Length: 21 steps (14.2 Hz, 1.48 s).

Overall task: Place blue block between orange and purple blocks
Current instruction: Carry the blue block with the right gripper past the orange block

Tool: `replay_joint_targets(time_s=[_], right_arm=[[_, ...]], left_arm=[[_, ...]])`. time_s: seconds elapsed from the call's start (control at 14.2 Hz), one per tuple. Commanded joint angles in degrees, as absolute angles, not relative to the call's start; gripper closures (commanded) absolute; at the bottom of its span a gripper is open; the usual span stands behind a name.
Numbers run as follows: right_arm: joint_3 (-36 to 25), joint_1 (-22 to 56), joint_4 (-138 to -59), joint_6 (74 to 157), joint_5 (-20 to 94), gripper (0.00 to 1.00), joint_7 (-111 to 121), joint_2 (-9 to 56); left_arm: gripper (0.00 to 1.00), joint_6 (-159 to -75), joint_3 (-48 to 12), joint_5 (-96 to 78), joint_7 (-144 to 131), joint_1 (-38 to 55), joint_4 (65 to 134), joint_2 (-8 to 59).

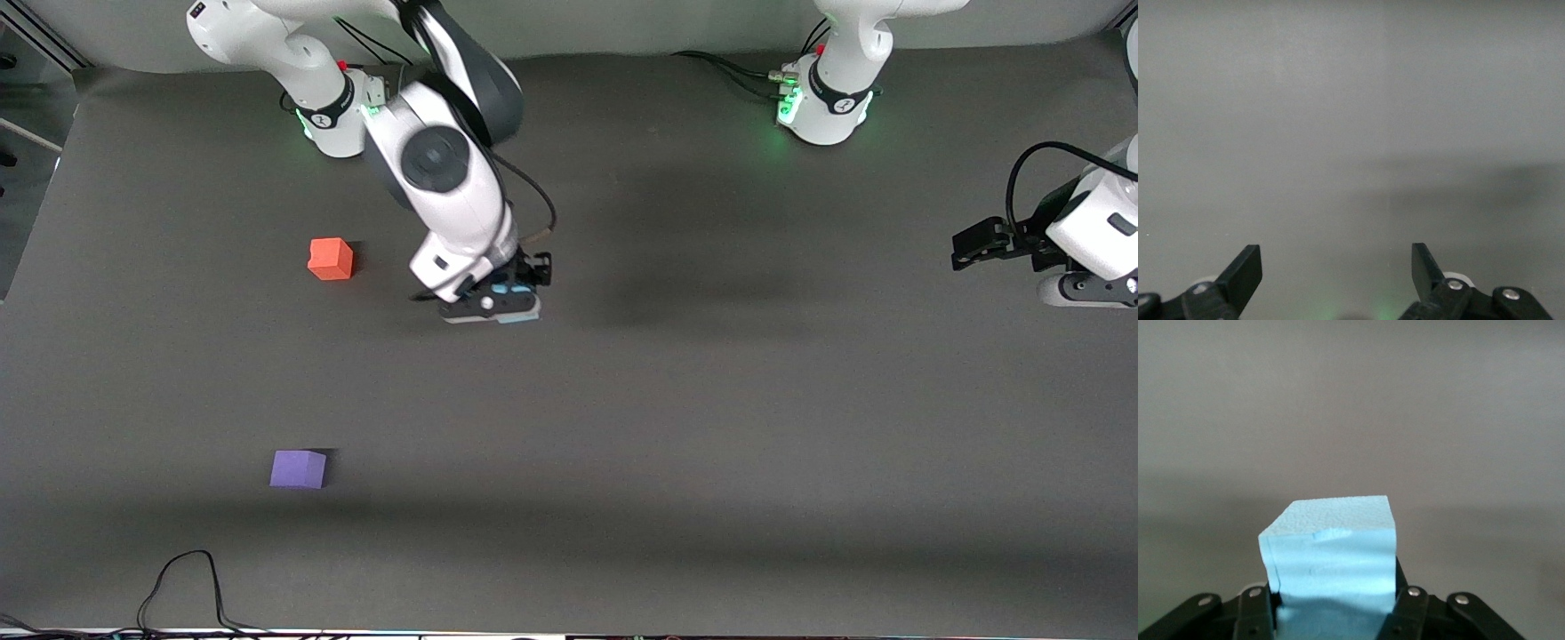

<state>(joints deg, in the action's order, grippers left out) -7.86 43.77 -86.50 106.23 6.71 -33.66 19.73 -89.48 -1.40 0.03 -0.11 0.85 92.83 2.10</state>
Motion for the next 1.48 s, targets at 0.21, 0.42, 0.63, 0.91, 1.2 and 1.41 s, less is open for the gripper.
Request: replay_joint_targets(time_s=[0.21,0.42,0.63,0.91,1.2,1.41], right_arm=[[-11.4,41.8,-78.8,91.7,6.8,0.68,-28.4,15.0],[-18.6,41.9,-88.0,91.7,6.5,0.68,-20.5,6.2],[-27.1,42.0,-94.4,91.7,5.3,0.68,-11.9,-0.2],[-36.9,42.1,-95.4,90.8,3.3,0.68,-2.9,-1.8],[-40.9,41.8,-95.4,91.2,0.8,0.68,1.5,-1.3],[-41.5,41.8,-98.5,94.5,1.0,0.68,1.9,-0.4]], left_arm=[[0.00,-88.9,-1.6,0.9,0.6,0.6,93.6,0.9],[0.00,-88.9,-1.5,1.0,0.7,0.6,93.7,0.8],[0.00,-88.9,-1.5,1.0,0.8,0.6,93.7,0.7],[0.00,-89.0,-1.5,1.0,1.6,0.6,93.8,0.7],[0.00,-89.2,-1.5,1.0,0.8,0.9,93.8,0.9],[0.00,-89.3,-1.5,1.0,1.1,0.7,93.9,1.0]])
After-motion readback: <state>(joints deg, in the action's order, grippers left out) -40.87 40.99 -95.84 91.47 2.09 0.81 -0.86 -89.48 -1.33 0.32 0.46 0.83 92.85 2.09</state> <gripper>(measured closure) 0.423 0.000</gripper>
